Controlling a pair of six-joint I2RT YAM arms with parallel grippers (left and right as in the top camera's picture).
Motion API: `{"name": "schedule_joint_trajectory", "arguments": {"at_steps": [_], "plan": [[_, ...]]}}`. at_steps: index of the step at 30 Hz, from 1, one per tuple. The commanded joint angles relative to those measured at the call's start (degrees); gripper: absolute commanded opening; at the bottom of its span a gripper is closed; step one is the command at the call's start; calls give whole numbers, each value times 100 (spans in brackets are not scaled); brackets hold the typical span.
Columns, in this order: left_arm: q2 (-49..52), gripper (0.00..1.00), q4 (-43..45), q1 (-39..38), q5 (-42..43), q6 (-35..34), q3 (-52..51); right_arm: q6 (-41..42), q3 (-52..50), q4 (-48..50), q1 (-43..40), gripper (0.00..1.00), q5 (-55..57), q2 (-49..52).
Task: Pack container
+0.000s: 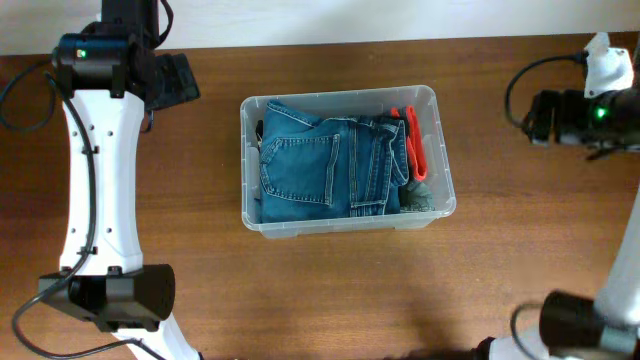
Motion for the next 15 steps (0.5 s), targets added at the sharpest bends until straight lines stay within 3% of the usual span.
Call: {"name": "schedule_joint_trajectory", "arguments": {"at_steps": [1,6,15], "plan": [[9,100,-7,17,-61,-15,-15,2,13,0,385,98,26,-588],[9,100,-7,17,-61,-15,-15,2,13,-2,1134,99,26,-1908],[9,99,-9,17,-61,-15,-15,2,11,-7,1565,98,24,-3845]]}}
